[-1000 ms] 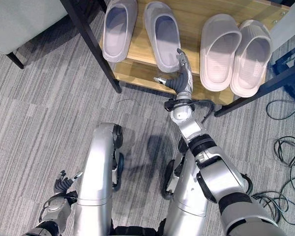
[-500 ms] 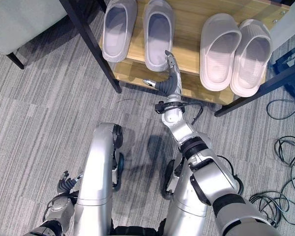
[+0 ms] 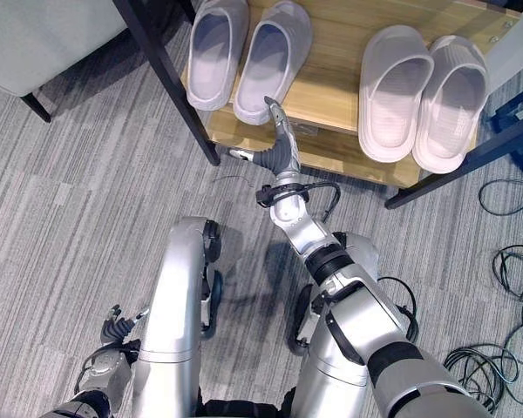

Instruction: Arrange the slippers neatly on the shoe rack.

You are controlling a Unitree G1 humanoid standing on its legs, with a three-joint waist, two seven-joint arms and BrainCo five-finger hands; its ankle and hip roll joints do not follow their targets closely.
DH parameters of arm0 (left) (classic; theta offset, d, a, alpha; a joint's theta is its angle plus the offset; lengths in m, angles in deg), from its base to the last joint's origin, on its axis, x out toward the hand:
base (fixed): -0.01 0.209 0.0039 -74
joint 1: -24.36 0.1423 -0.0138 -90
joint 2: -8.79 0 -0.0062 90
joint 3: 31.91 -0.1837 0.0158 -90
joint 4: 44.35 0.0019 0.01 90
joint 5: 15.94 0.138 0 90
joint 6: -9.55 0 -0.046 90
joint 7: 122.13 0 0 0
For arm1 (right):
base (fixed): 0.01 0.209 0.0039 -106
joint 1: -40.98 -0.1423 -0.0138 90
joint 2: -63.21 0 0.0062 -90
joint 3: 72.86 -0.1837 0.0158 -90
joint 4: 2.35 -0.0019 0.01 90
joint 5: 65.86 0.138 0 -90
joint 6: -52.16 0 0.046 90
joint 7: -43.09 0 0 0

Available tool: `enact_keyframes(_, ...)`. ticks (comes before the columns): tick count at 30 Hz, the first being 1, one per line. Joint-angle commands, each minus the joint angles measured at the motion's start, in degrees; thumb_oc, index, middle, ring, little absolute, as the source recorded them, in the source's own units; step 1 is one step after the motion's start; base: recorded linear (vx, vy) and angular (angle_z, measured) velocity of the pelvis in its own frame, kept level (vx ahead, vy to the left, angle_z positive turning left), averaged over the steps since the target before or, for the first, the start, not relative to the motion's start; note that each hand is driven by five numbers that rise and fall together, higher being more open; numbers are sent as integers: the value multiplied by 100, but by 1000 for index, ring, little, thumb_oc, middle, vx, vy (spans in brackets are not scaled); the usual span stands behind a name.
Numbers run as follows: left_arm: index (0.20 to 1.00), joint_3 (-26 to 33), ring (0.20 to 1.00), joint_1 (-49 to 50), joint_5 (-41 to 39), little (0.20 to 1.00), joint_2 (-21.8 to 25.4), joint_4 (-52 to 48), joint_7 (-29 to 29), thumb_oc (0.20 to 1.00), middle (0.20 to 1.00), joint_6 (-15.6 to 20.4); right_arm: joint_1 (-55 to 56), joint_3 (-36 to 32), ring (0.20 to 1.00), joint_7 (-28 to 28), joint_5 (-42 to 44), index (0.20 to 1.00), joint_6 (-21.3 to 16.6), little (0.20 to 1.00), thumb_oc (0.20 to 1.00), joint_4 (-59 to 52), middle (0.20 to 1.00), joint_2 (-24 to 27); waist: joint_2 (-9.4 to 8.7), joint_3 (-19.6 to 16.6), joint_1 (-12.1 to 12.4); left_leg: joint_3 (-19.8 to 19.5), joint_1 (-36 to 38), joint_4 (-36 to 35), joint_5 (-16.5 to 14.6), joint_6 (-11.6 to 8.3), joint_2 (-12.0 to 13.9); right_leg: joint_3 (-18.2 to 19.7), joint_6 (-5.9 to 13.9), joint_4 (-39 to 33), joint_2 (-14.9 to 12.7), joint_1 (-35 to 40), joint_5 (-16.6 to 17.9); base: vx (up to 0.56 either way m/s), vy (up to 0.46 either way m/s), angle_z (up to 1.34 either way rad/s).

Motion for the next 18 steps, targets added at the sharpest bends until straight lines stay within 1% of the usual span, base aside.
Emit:
enact_keyframes(1, 1000, -346, 1000, 136, 117, 1000, 104, 120, 154, 1000, 1000, 37, -743, 206, 1000, -7, 87, 1000, -125, 1000, 1000, -3, 1000, -40, 71, -172, 317, -643, -134, -70, -58, -111, -270, 678, -2, 28, -88, 50, 776, 0, 0, 0)
enact_keyframes(7, 1000, -378, 1000, 139, 62, 1000, 149, 160, 95, 1000, 1000, 50, -1140, 224, 1000, 114, 419, 1000, -109, 1000, 1000, 531, 1000, -56, 88, -172, 361, -646, -134, -56, -36, -142, -269, 688, -8, 73, -99, 52, 760, 0, 0, 0)
enact_keyframes(11, 1000, -369, 1000, 128, 24, 1000, 153, 190, 78, 1000, 1000, 30, -1191, 243, 1000, 131, 525, 1000, -116, 1000, 1000, 489, 1000, -69, 68, -172, 353, -650, -134, -59, -27, -150, -280, 694, -7, 78, -98, 52, 772, 0, 0, 0)
enact_keyframes(15, 1000, -303, 1000, 103, 20, 1000, 116, 198, 111, 1000, 1000, 10, -1035, 107, 1000, -64, 355, 1000, -142, 1000, 1000, 77, 1000, 76, 41, -172, 315, -650, -134, -54, -24, -153, -269, 683, -9, 69, -90, 64, 771, 0, 0, 0)
enact_keyframes(16, 1000, -237, 1000, 86, 53, 1000, 81, 180, 140, 1000, 1000, -7, -825, -9, 1000, -178, 198, 1000, -179, 1000, 1000, -379, 1000, 210, 28, -172, 276, -648, -134, -52, -21, -153, -274, 679, -3, 65, -84, 70, 771, 0, 0, 0)
enact_keyframes(17, 1000, -238, 1000, 87, 54, 1000, 80, 180, 141, 1000, 1000, -7, -820, -11, 1000, -178, 196, 1000, -174, 1000, 1000, -387, 1000, 212, 29, -172, 276, -649, -134, -51, -21, -153, -274, 679, -3, 66, -85, 70, 771, 0, 0, 0)
enact_keyframes(18, 1000, -177, 1000, 69, 89, 1000, 70, 178, 157, 1000, 1000, -22, -639, -97, 1000, -184, 99, 1000, -204, 1000, 1000, -786, 1000, 329, 19, -172, 249, -662, -134, -38, -22, -152, -288, 689, 4, 79, -53, 63, 767, 0, 0, 0)
